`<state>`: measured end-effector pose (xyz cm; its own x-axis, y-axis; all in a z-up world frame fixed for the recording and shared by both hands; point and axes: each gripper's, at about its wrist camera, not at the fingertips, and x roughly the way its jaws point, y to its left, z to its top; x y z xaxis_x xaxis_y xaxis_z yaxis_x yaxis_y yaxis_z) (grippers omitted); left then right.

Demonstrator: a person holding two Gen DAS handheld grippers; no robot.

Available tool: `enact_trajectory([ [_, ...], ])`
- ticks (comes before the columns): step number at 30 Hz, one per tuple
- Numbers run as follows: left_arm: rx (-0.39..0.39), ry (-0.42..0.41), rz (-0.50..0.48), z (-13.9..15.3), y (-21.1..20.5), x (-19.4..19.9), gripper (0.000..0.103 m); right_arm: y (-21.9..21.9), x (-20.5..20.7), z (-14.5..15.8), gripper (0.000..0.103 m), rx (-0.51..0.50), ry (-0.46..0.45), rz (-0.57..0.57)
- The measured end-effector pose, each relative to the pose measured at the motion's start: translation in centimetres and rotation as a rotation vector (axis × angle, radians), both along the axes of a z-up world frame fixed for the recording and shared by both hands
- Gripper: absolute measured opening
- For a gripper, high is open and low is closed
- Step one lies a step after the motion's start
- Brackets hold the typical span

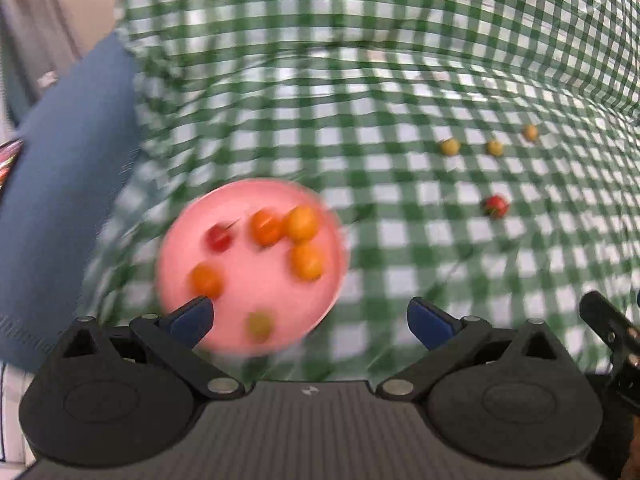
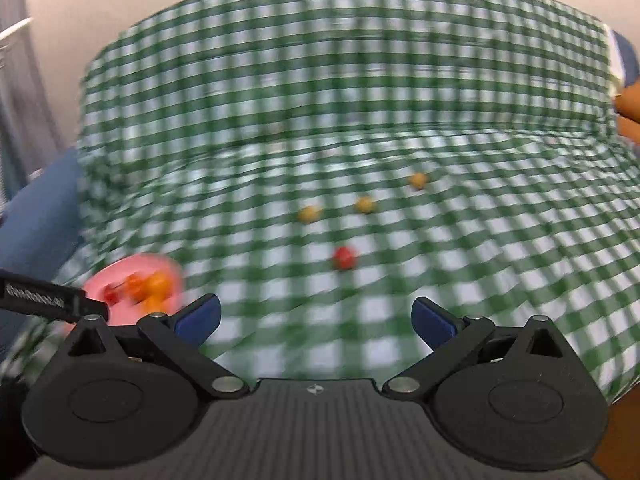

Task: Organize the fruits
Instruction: 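Grasp a small yellow fruit with the right tool while the left tool grasps another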

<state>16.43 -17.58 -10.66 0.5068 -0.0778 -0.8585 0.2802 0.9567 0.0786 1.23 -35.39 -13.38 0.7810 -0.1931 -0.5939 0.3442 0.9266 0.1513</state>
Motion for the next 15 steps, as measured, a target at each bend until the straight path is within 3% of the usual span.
enact_trajectory([
  [8,0.002,-0.036,-0.087,-3.6,-11.5,11.0,0.103,-9.2,8.4,-4.0,0.101,-0.073,0.031,-0.056],
  [15,-0.006,0.054,-0.211,-9.8,-19.5,18.7,0.103,-14.4,17.7,-9.4,0.101,-0.097,0.070,0.027],
])
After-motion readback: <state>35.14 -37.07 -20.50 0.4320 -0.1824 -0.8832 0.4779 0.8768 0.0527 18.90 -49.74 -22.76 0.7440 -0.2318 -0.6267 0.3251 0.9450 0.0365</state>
